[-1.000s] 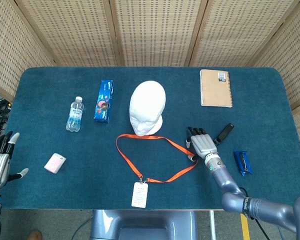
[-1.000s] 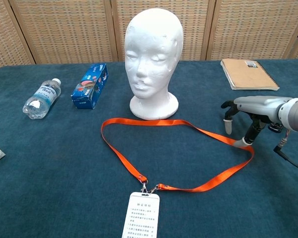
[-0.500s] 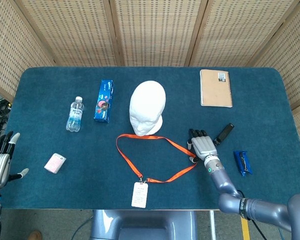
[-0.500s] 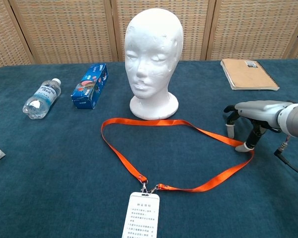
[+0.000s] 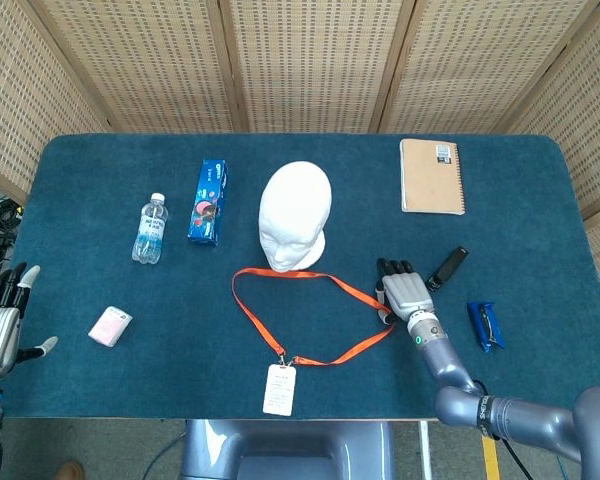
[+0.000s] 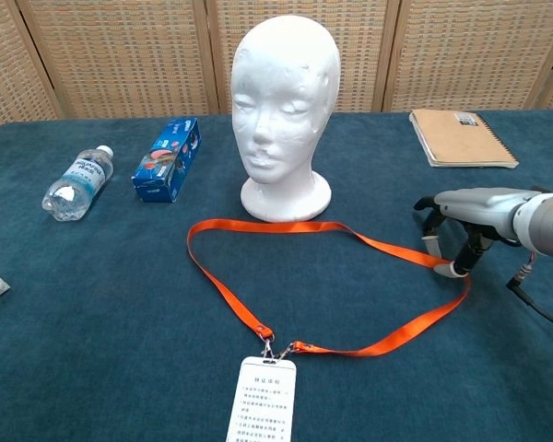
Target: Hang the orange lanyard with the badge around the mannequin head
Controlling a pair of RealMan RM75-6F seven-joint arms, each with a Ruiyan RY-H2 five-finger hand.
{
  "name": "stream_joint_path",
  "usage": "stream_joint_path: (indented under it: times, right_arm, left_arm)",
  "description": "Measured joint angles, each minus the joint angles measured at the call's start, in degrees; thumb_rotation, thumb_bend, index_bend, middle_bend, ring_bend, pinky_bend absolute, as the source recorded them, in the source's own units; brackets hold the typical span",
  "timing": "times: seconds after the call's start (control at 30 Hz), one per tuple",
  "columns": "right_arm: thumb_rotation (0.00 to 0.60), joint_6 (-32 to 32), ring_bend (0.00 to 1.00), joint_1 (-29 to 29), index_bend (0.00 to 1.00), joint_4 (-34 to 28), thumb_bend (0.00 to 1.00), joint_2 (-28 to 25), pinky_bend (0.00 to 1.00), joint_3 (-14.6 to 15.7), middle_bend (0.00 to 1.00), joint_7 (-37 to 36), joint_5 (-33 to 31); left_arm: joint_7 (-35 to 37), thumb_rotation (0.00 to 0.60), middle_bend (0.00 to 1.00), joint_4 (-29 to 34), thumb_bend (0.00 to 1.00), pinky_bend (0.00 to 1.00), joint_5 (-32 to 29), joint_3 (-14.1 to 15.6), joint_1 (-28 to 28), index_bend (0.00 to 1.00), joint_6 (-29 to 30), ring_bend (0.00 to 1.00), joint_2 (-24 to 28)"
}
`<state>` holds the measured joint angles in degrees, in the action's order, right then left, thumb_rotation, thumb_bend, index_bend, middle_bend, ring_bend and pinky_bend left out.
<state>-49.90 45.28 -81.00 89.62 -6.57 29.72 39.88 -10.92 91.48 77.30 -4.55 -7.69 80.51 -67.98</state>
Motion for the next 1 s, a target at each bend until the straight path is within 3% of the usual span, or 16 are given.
stream_joint_path:
  times: [0.57, 0.83, 1.0]
  right_arm:
    - [0.600, -0.4, 0.00, 0.0, 0.68, -1.4, 0.66, -1.0, 0.00, -0.2, 0.00, -1.5, 1.8]
    - [0.600, -0.2, 0.00, -0.4, 0.68, -2.4, 0.66, -2.3, 0.00, -0.6, 0.00, -3.6, 4.1]
    - [0.600, 0.2, 0.00, -0.5, 0.69, -3.6, 0.67, -3.9, 0.00, -1.4, 0.00, -5.5, 5.2]
  left_arm:
    - [0.3, 0.600, 0.00, -0.3, 0.00, 0.00, -0.1, 0.1, -0.4, 0.00, -0.8, 0.00, -0.1]
    - [2.3, 0.600, 0.00, -1.2, 0.00, 0.00, -0.2, -1.4, -4.6, 0.00, -6.3, 0.00, -1.1]
    - [2.6, 0.600, 0.00, -3.2, 0.17, 0.00, -0.2, -4.8, -12.7, 0.10, -13.6, 0.00, -3.9]
